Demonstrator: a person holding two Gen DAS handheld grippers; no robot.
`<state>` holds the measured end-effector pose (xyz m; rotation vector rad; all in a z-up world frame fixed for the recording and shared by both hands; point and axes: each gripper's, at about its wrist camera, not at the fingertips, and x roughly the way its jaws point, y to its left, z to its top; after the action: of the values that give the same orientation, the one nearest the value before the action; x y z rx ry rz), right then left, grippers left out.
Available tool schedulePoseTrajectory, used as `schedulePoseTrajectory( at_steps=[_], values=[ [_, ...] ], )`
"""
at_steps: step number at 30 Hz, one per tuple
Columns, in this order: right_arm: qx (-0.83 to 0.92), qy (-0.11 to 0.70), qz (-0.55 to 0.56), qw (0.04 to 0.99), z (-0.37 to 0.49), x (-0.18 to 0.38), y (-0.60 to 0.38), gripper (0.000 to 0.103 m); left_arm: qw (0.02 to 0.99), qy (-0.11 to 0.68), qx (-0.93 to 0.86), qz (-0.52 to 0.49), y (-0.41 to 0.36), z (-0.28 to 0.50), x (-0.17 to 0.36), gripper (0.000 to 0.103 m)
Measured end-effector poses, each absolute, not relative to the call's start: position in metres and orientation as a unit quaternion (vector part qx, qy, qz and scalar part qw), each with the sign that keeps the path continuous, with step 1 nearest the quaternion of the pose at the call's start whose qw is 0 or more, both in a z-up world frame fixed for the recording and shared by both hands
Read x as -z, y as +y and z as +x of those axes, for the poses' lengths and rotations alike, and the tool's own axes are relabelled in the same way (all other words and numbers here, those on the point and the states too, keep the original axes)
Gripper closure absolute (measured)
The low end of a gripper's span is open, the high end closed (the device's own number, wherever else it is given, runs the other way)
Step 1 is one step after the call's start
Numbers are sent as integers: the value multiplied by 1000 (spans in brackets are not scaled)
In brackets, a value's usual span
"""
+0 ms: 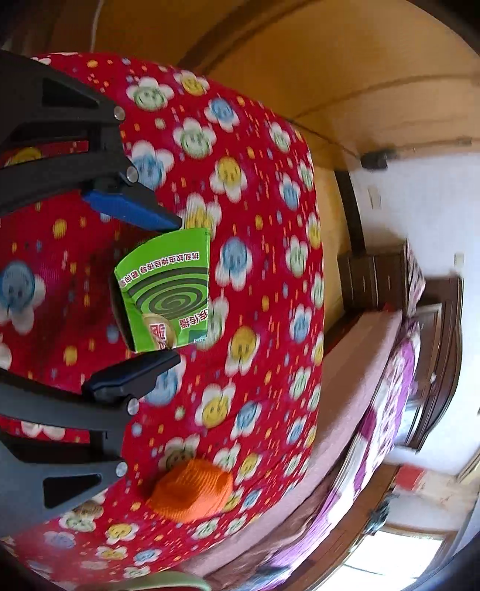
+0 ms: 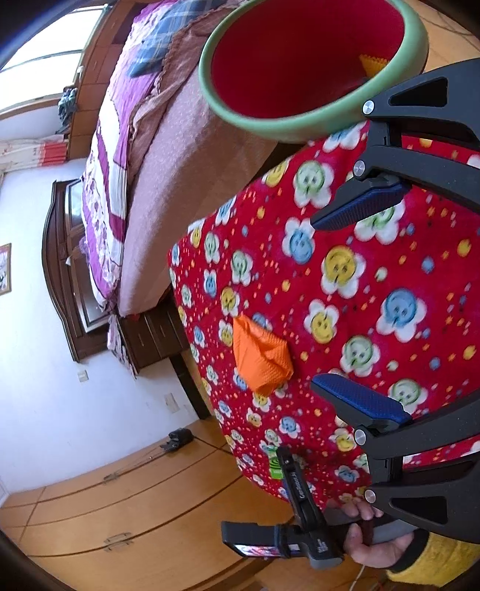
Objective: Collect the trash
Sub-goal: 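Grasp the orange mesh bag with the right tool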
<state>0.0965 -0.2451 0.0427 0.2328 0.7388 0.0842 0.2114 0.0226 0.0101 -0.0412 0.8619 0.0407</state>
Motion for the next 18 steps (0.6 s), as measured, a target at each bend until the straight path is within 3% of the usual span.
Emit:
schedulePoseTrajectory(
  at_steps=[18],
  values=[
    [-42, 402, 91, 910, 187, -11, -194, 23, 907, 413, -20, -78, 39, 217, 8, 37]
  ],
)
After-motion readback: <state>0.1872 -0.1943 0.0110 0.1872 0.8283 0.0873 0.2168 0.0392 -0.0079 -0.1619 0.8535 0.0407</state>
